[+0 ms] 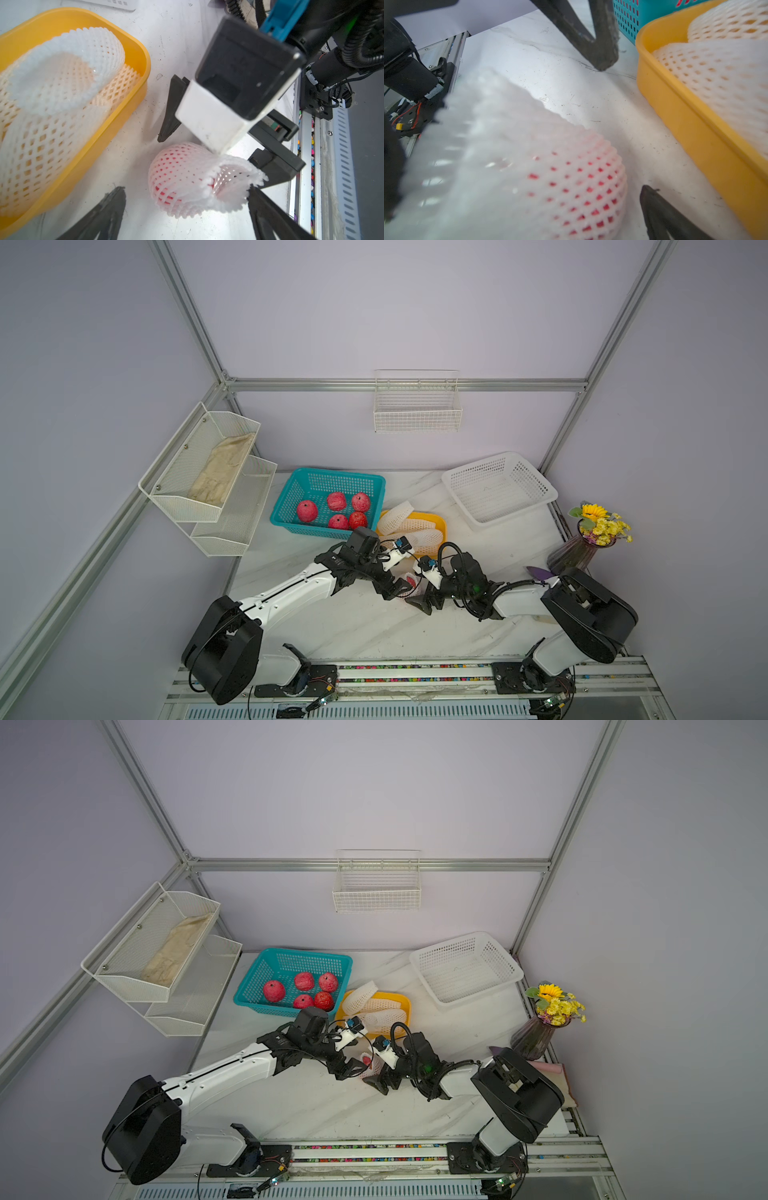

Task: Remove foam nets from apples
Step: Remove the foam net from the apple.

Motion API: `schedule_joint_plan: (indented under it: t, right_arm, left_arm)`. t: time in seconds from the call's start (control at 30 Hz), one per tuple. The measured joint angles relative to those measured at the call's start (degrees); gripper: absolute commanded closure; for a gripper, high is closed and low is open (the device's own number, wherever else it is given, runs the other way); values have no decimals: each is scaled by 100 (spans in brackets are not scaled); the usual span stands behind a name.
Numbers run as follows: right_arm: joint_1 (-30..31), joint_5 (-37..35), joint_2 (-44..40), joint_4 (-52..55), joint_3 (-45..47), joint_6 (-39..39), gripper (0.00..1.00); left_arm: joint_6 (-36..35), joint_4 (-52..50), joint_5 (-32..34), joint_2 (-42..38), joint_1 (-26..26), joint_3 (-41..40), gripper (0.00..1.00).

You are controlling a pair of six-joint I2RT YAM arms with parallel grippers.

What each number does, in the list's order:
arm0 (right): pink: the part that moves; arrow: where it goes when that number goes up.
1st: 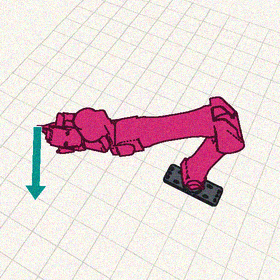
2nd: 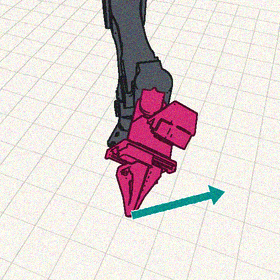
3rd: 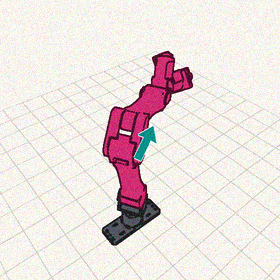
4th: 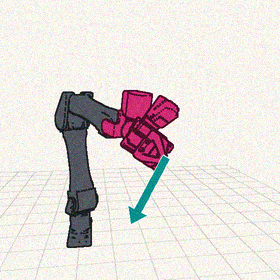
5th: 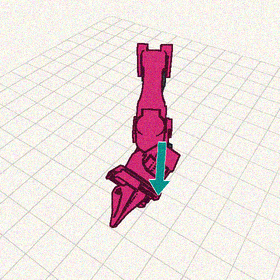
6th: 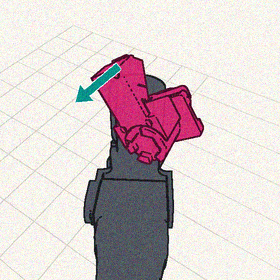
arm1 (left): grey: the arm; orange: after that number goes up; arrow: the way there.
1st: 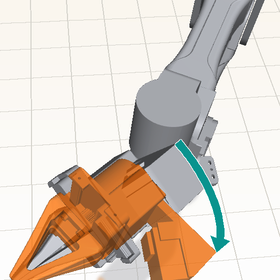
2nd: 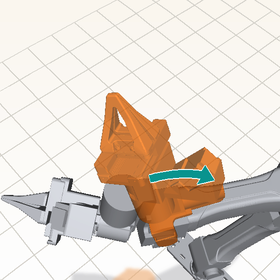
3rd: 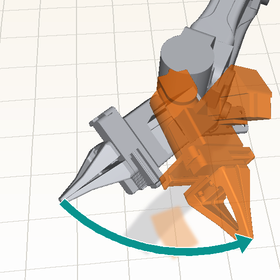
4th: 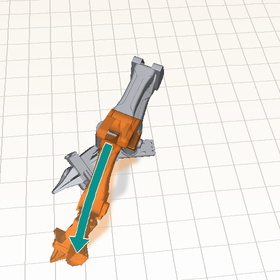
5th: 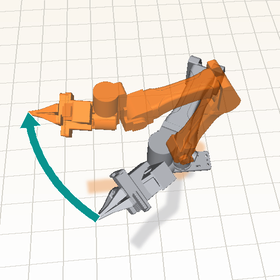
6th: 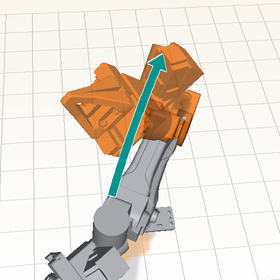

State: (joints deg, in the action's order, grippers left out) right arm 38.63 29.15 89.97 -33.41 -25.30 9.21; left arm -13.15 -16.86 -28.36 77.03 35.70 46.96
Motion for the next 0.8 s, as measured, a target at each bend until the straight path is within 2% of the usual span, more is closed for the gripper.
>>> schedule_joint_plan:
  t: [0.27,0.5,0.8]
  right_arm:
    - [0,-15,2,4,-127,-4,3]
    - [0,-74,-11,17,-129,-85,3]
    - [7,-273,-793,402,-39,-101,3]
  left_arm:
    - [-155,201,-26,284,0,0,18]
    - [-293,251,-101,638,0,0,42]
    - [-350,313,-142,730,-17,9,60]
